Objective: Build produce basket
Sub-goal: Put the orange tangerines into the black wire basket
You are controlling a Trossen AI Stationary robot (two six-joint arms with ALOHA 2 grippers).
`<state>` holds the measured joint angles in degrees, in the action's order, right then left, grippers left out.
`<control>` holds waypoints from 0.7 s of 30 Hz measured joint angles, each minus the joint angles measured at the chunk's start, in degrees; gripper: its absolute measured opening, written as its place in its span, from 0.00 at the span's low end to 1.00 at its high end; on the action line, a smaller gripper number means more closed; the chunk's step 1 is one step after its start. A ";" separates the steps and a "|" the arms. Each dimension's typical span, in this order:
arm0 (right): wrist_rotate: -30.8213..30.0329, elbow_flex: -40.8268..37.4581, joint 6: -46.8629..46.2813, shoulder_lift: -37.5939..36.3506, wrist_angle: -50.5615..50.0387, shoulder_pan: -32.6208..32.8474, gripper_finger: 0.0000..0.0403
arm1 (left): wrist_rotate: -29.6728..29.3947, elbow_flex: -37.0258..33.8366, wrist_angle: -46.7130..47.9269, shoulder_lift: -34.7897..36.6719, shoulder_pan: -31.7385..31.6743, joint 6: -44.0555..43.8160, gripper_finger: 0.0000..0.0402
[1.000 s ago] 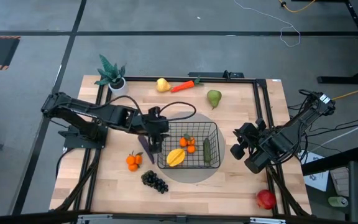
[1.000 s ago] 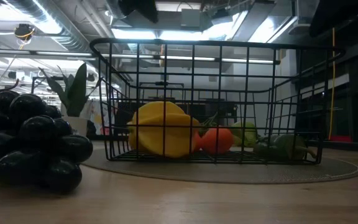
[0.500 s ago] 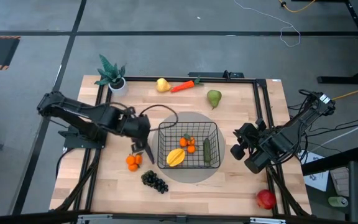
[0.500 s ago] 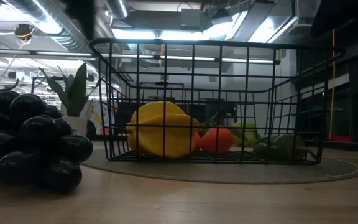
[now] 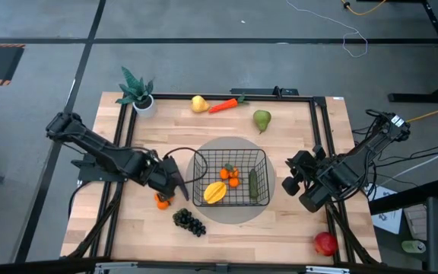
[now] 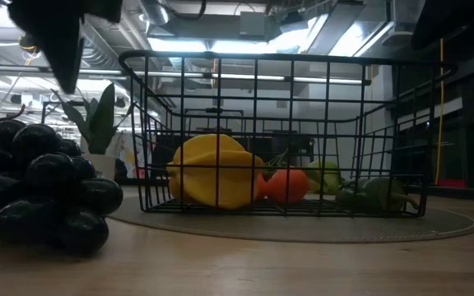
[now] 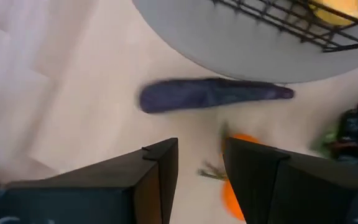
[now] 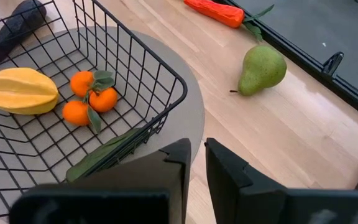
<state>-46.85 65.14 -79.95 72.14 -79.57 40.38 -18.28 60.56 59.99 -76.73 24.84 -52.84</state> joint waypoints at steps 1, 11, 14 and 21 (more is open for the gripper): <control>0.00 0.00 0.62 0.00 0.00 0.00 0.11 | 1.20 -1.04 -1.22 -0.01 0.19 -1.99 0.28; 0.43 0.00 2.56 0.00 0.24 0.00 0.11 | 3.01 -8.65 -5.29 -0.02 1.86 -19.15 0.29; 0.46 0.00 3.09 0.00 0.22 0.00 0.11 | 3.08 -9.63 -7.14 -0.02 1.86 -20.60 0.29; 0.66 0.00 4.00 0.00 0.22 0.00 0.11 | 4.53 -9.63 -8.02 -0.51 1.83 -22.17 0.29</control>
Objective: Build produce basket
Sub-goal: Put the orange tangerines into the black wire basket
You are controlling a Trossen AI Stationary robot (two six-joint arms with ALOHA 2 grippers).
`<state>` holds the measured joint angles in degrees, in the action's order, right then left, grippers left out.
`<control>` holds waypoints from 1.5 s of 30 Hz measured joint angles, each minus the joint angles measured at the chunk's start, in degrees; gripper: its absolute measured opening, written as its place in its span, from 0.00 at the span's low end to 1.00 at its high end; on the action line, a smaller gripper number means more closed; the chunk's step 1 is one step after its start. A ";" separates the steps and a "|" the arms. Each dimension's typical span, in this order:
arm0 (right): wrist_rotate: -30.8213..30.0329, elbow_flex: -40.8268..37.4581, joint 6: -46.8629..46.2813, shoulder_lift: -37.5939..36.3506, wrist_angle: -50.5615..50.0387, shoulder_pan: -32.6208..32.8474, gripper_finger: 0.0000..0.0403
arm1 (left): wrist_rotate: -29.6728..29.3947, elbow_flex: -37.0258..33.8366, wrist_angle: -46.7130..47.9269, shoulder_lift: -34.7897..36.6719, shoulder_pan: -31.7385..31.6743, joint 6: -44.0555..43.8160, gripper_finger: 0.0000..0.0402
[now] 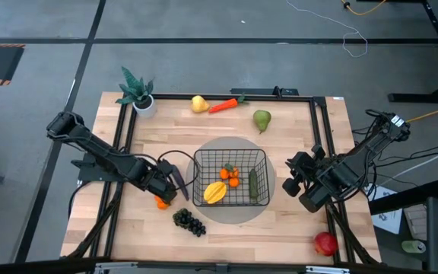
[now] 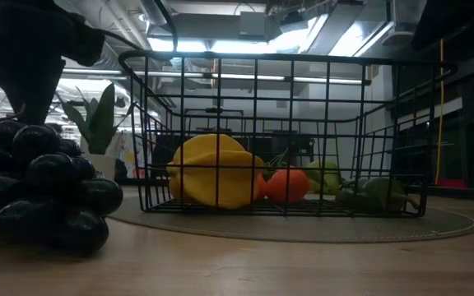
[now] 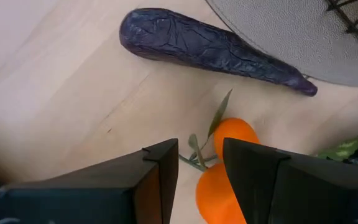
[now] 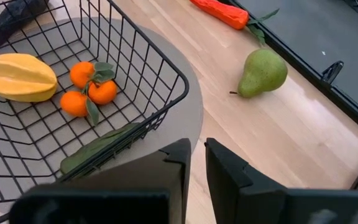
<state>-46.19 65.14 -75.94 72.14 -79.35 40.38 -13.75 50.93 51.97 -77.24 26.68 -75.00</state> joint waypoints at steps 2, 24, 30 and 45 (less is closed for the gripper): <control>0.67 0.00 -0.02 0.00 0.00 -0.02 0.11 | -0.07 -0.06 -0.24 -0.10 0.25 -1.32 0.29; 0.85 0.00 -0.04 0.02 0.01 -0.01 0.11 | -0.21 -0.11 -1.30 -5.74 2.34 -2.47 0.18; 0.85 0.00 -0.04 0.02 0.28 -0.02 0.11 | -0.63 -0.11 -1.86 -5.74 2.34 -2.54 0.02; 0.83 0.00 -0.07 0.02 0.31 0.00 0.11 | -1.34 -0.08 6.21 1.86 0.70 3.39 0.00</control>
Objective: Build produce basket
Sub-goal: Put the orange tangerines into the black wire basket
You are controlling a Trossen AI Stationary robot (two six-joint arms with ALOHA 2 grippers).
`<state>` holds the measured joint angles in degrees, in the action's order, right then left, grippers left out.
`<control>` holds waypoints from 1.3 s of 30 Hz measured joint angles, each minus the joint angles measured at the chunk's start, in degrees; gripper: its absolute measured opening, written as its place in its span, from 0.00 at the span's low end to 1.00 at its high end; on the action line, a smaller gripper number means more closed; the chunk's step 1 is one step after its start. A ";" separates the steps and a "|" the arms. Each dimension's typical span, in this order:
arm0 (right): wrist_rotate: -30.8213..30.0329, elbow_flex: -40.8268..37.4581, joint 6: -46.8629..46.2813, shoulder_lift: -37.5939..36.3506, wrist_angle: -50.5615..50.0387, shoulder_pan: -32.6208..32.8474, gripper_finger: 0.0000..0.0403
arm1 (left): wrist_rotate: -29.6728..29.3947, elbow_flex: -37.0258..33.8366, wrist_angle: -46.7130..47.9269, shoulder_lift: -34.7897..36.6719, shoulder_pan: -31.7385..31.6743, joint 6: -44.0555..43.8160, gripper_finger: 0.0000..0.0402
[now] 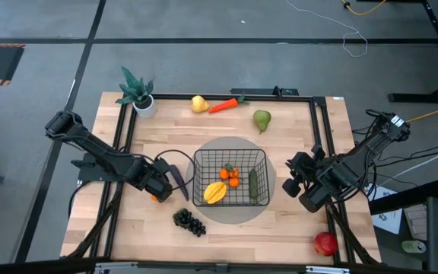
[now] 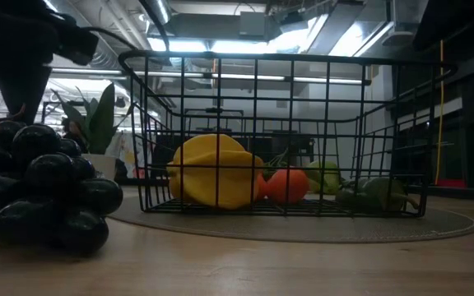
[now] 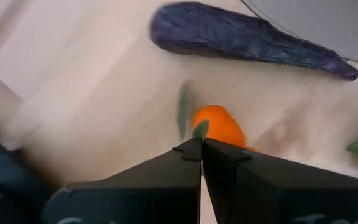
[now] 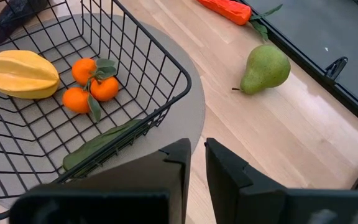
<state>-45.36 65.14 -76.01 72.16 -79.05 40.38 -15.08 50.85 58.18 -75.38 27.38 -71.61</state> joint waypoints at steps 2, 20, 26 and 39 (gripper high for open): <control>0.00 0.00 0.00 0.00 0.00 -0.02 0.11 | -1.39 0.01 0.72 1.90 0.00 0.14 0.00; -0.39 0.00 0.00 0.00 0.00 0.00 0.11 | -27.19 28.99 -12.13 4.09 -1.58 54.90 0.00; -1.53 0.00 0.00 0.00 0.02 0.00 0.11 | -23.08 29.20 -31.85 -0.97 -6.12 80.64 0.00; 1.45 0.00 -0.04 0.00 1.81 0.00 0.11 | -13.82 29.16 -38.30 -6.00 -13.54 78.94 0.14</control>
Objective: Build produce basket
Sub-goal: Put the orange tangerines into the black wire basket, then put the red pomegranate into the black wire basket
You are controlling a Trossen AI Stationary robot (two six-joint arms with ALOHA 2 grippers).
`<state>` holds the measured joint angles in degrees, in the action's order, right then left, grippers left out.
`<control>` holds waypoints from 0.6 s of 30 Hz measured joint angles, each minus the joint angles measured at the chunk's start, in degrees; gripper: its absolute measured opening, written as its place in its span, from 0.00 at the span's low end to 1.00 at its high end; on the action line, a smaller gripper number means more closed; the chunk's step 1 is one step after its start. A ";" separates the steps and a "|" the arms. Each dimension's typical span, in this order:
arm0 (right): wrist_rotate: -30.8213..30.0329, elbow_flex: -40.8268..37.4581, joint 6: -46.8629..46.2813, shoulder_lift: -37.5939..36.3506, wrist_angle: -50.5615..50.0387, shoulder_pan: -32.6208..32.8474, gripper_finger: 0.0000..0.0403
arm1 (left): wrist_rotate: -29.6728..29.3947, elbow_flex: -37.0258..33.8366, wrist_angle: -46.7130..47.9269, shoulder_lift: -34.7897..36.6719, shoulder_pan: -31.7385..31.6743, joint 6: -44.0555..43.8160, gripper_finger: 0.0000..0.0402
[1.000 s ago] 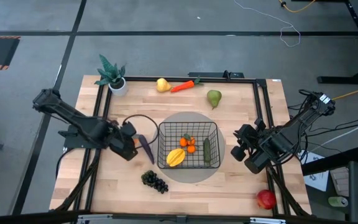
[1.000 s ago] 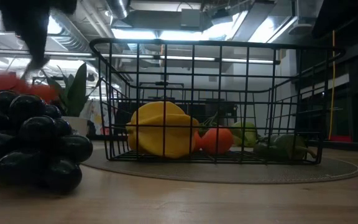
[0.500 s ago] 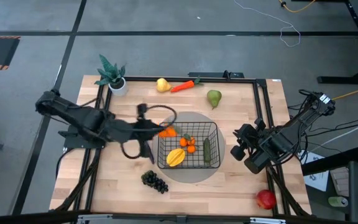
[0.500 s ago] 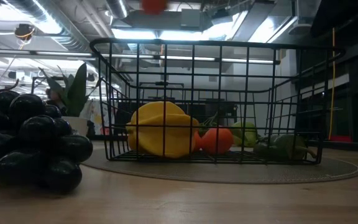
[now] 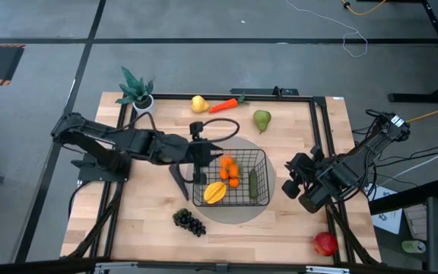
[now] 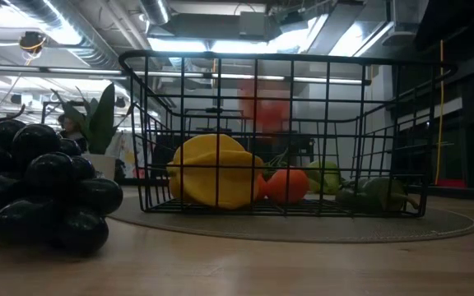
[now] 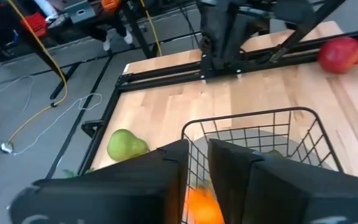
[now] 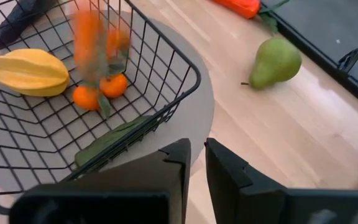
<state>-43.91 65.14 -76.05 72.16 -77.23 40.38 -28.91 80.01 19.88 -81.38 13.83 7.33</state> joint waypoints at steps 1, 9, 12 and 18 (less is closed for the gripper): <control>0.03 0.00 0.00 0.00 0.05 -0.02 0.11 | 0.03 0.00 -0.02 0.00 -0.09 -0.32 0.16; 0.02 0.00 0.01 0.00 0.35 -0.01 0.11 | -0.26 0.00 0.29 0.00 0.43 -0.32 0.20; 0.03 0.00 0.01 0.00 0.34 -0.02 0.11 | -0.52 0.00 1.18 0.00 0.45 -0.28 0.19; 4.96 0.00 -1.15 0.00 0.33 0.00 0.11 | -0.57 0.00 2.59 0.00 0.47 -0.26 0.19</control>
<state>-38.95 65.14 -77.20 72.16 -76.90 40.38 -29.47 80.01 22.47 -81.38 14.31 7.07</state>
